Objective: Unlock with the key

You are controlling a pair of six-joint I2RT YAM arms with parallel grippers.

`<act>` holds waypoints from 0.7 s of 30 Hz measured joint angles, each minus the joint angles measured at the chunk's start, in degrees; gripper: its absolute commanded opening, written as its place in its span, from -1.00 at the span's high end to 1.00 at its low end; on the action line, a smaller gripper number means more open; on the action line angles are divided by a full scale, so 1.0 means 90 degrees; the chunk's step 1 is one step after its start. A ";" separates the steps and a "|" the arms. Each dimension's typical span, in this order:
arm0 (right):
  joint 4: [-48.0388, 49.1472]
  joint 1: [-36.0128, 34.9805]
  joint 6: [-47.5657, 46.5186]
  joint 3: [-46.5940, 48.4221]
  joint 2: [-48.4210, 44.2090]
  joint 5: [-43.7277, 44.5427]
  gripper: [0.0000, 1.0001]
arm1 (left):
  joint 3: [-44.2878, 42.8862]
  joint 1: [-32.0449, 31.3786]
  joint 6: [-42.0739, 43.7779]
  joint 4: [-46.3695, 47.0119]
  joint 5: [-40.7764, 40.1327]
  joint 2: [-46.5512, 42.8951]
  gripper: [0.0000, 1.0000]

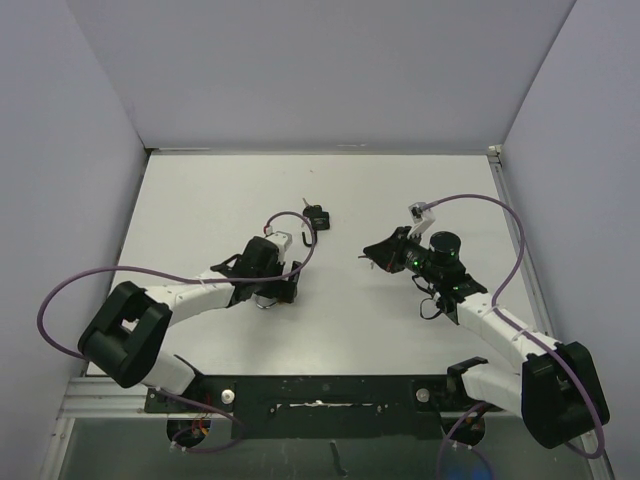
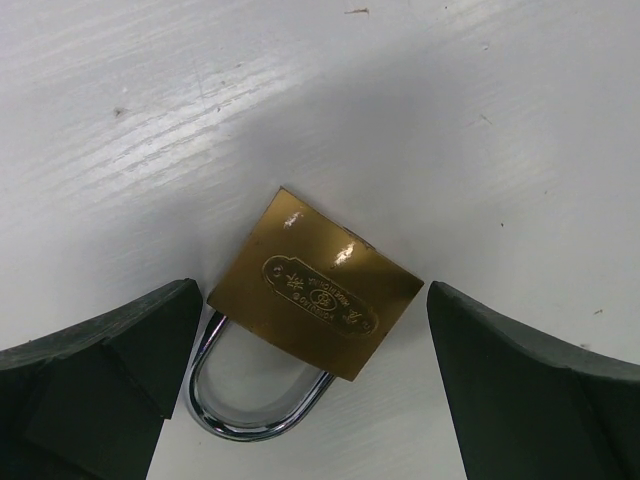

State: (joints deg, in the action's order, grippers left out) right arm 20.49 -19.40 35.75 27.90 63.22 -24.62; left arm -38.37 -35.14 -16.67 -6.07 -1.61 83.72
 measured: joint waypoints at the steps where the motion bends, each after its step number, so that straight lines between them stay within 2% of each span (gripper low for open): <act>1: -0.0002 -0.0002 -0.0002 0.0000 0.0005 0.0000 1.00 | 0.0000 0.0002 0.0015 0.0002 0.0022 0.0027 -0.96; 21: 0.0015 0.0027 0.0002 0.0000 0.0119 -0.0010 1.00 | 0.0168 -0.0015 0.0036 0.0204 0.0233 -0.0073 -0.95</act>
State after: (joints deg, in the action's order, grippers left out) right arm 20.62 -19.16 35.77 27.90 64.29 -24.71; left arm -36.86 -35.27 -16.34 -4.23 0.49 83.07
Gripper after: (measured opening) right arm 0.063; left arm 0.977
